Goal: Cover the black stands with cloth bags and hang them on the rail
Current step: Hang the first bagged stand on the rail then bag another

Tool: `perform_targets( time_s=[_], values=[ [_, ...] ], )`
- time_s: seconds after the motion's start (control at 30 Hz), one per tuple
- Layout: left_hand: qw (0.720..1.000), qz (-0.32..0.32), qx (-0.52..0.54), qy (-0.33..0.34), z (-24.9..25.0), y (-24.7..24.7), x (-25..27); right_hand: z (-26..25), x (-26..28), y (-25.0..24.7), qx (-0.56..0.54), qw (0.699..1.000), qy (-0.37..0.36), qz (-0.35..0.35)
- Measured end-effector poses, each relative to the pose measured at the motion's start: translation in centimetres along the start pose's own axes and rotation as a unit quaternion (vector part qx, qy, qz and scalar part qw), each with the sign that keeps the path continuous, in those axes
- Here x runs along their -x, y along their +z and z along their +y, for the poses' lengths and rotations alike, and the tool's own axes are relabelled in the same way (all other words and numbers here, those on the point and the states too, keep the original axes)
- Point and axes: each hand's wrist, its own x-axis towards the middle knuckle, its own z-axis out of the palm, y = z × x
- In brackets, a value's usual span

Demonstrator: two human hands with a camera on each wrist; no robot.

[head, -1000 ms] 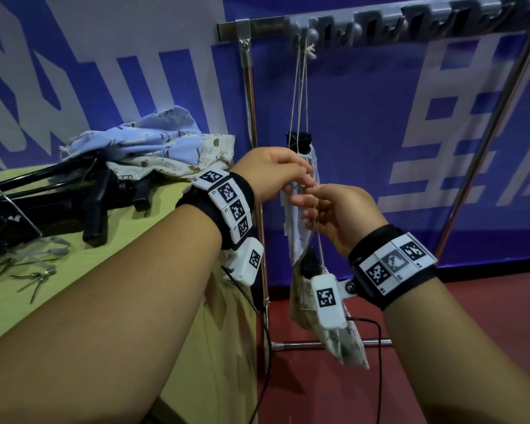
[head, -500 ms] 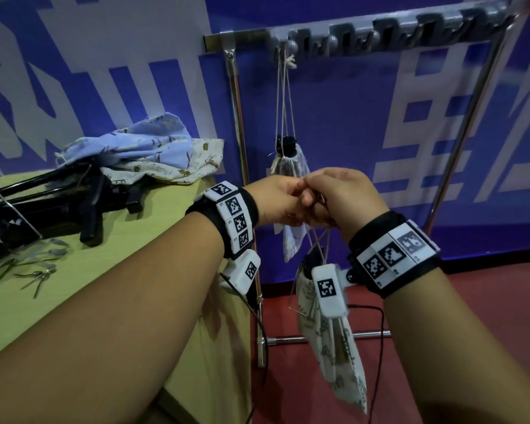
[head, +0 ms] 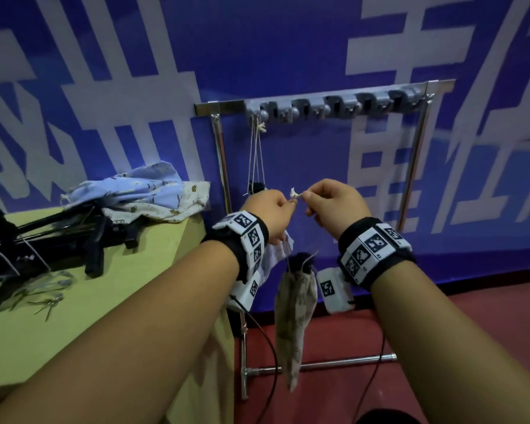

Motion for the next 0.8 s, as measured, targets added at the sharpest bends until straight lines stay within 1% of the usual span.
perform_targets(
  time_s=[0.07, 0.13, 0.2, 0.3, 0.43, 0.63, 0.8],
  values=[
    [0.998, 0.036, -0.047, 0.035, 0.0, -0.1, -0.4, -0.3, -0.9, -0.3, 0.022, 1.0, -0.005, -0.001],
    [0.996, 0.044, -0.052, 0.05, 0.2, -0.3, -1.2, -0.4, -2.1, -0.4, 0.024, 1.0, 0.004, -0.006],
    [0.998, 0.038, 0.012, 0.051, 0.4, -0.3, -2.3, -0.5, -3.4, -0.3, 0.014, 1.0, 0.015, -0.005],
    [0.993, 0.036, 0.111, 0.012, 0.8, -0.2, -3.7, -0.8, -5.1, 0.1, 0.008, 1.0, 0.01, 0.009],
    [0.98, 0.043, 0.195, -0.016, 1.6, -0.3, -6.2, -1.0, -7.6, 0.7, -0.019, 0.999, 0.003, 0.026],
    [0.961, 0.044, 0.27, -0.031, 3.2, -1.6, -10.4, -1.6, -12.1, 1.3, -0.035, 0.998, -0.007, 0.06],
    [0.954, 0.042, 0.296, -0.008, 4.6, -3.1, -13.1, -2.7, -15.2, 1.7, -0.062, 0.994, -0.016, 0.09]
  ],
)
